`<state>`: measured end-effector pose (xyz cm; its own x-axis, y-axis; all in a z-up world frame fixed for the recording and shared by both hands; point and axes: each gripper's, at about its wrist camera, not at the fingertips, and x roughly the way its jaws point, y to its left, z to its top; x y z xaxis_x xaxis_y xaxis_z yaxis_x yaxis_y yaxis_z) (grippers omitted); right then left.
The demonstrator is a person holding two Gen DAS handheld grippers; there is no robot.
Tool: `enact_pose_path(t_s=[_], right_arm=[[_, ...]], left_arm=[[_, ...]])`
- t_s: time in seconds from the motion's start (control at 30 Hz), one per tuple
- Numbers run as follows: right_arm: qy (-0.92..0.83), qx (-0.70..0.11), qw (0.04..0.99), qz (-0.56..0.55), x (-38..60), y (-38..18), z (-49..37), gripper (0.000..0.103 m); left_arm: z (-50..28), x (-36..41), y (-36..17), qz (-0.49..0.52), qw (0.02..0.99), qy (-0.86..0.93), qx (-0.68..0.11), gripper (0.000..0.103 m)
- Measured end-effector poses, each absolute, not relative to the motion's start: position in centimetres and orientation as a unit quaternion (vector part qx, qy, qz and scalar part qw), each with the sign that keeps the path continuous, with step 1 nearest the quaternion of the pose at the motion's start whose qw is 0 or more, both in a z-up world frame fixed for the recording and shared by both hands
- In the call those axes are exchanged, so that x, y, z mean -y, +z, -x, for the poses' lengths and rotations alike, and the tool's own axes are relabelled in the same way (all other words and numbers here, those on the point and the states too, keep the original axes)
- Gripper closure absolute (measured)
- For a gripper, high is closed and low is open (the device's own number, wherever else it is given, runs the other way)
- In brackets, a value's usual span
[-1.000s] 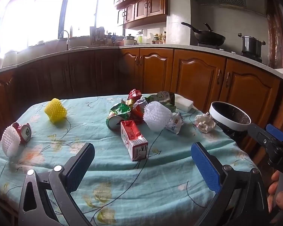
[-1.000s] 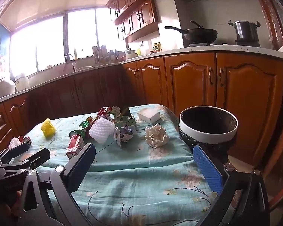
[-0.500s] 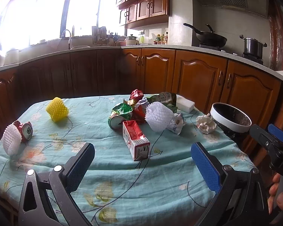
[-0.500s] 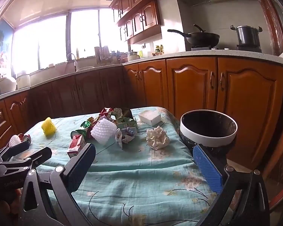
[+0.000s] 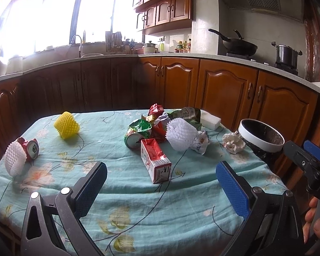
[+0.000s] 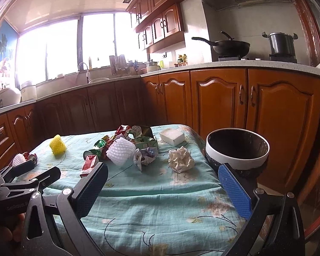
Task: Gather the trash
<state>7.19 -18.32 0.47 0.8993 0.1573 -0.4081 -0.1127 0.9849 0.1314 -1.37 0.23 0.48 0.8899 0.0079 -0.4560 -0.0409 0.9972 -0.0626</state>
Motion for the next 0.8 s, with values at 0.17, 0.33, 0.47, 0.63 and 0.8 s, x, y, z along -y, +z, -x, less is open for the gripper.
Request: enact_pose_path(t_s=[0.17,0.33,0.47,0.63,0.8], right_arm=[[0.072,-0.216,0.972,-0.053,18.28,0.41,-7.2,0.0],[0.073,-0.216,0.972,-0.053,18.2,0.39,-7.17,0.0],[0.074,-0.216,0.972,-0.054,18.18,0.39,-7.18,0.0],[0.077,-0.218,0.971,-0.055,18.14,0.38,-7.23,0.0],[0.079,-0.218,0.971,-0.056,18.11,0.32,-7.29,0.0]], left_arm=[[1.37,-0.18,0.46,0.035,0.971,0.013,-0.234,0.001],[1.52,-0.28,0.51,0.036,0.972,0.012,-0.233,0.001],[1.37,-0.27,0.51,0.037,0.971,0.011,-0.234,0.001],[1.33,-0.25,0.52,0.036,0.971,0.01,-0.235,0.001],[1.26,-0.21,0.48,0.034,0.971,0.012,-0.236,0.001]])
